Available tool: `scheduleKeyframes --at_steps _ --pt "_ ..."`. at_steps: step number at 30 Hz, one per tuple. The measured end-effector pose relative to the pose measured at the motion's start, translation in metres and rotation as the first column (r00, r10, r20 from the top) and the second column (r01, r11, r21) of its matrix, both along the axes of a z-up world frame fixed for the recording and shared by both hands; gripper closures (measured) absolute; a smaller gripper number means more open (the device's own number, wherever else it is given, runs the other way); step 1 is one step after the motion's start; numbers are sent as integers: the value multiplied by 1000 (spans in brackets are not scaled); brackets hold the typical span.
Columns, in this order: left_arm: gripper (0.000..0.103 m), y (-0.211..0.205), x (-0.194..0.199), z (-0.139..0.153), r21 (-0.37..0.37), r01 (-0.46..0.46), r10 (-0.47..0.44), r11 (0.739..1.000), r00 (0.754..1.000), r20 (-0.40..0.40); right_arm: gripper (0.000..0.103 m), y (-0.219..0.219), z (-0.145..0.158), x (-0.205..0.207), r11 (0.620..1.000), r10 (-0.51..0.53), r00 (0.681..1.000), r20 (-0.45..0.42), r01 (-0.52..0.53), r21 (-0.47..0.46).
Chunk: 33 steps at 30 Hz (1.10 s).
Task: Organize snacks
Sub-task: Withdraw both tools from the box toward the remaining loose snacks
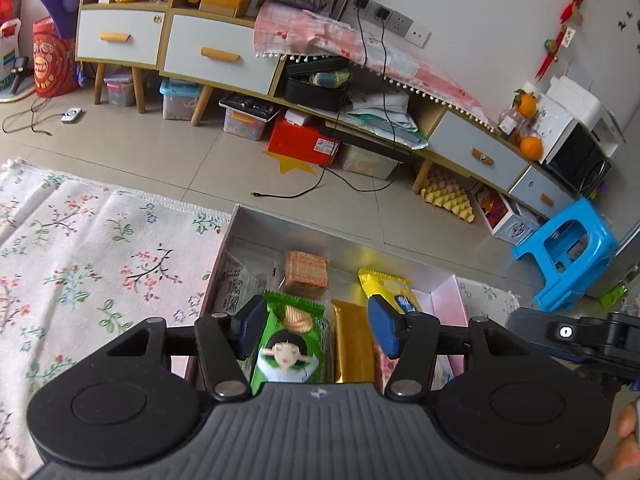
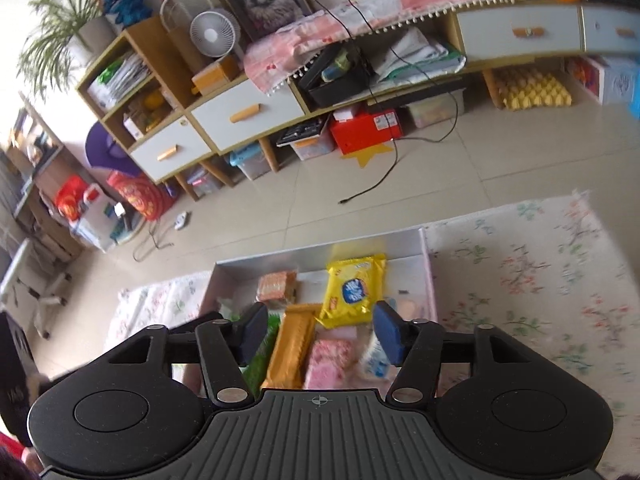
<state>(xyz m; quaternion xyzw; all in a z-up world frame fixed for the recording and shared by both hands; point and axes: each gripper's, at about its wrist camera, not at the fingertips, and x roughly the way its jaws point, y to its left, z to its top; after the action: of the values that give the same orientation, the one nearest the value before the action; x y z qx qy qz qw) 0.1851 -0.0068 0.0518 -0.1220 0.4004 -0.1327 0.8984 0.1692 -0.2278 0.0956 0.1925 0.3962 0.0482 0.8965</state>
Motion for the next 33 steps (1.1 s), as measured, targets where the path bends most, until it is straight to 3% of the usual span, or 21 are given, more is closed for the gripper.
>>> scheduleKeyframes --at_steps 5,14,23,29,33 --pt "42 -7 -21 3 87 20 -20 996 1000 4 33 4 3 -29 999 28 1000 -11 -28 -44" --pt "38 -9 -62 8 135 45 -41 990 999 -33 27 8 9 -81 992 51 999 -7 -52 -117" --pt "30 -15 -100 10 144 116 -113 983 993 -31 20 7 11 -130 988 63 998 3 -62 -143" --pt "29 -12 -121 2 106 136 -127 985 989 -81 20 12 3 -155 987 95 995 -28 -97 -132" --pt "26 -7 -137 4 77 146 -140 986 988 -69 20 13 8 -174 987 105 994 1 -104 -122"
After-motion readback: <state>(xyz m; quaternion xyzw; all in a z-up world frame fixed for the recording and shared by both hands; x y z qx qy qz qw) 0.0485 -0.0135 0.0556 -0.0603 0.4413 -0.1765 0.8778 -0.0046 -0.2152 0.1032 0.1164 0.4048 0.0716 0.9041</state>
